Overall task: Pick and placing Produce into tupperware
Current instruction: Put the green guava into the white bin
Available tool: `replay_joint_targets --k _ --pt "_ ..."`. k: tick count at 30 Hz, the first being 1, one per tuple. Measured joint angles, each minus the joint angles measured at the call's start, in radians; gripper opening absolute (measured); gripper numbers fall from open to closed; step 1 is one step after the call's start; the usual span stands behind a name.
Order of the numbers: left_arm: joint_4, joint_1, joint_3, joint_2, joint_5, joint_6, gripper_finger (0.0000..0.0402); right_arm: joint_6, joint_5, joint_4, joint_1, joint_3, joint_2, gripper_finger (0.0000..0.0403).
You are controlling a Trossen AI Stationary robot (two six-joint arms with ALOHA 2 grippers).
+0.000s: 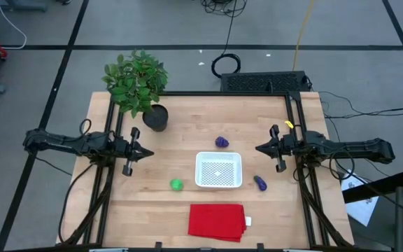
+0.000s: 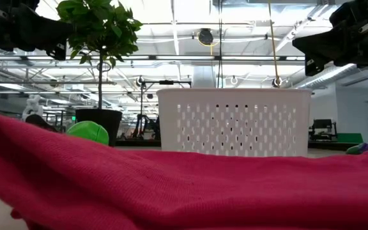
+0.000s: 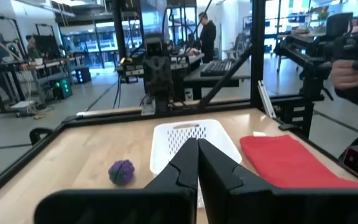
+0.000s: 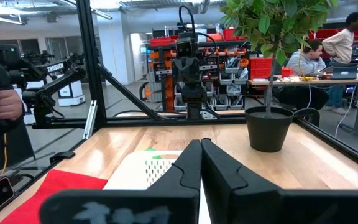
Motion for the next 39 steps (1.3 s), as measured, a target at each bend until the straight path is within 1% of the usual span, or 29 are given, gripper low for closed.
replay_joint_targets --k 5,12,18,27,34,39 --pt "-0.009 0.000 0.000 0.000 -0.043 -0.004 0.0008 -0.002 0.000 0.000 0.000 0.000 0.000 0.0000" --pt "-0.012 0.000 0.000 0.000 -0.042 -0.005 0.0008 -0.001 0.000 0.000 0.000 0.000 0.000 0.0000" --pt "-0.012 0.000 0.000 0.000 -0.042 -0.091 0.0008 0.013 -0.002 0.000 0.000 0.000 0.000 0.0000" --pt "0.017 -0.001 0.000 0.000 -0.043 -0.064 0.0008 0.037 -0.003 0.012 0.000 0.000 0.000 0.0000" --pt "0.019 -0.001 0.000 0.000 -0.140 -0.095 0.0008 0.038 -0.003 -0.040 0.000 0.000 0.000 0.0000" --pt "0.016 -0.001 0.000 0.000 -0.144 -0.116 0.0008 0.022 -0.002 -0.035 0.000 0.000 0.000 0.0000"
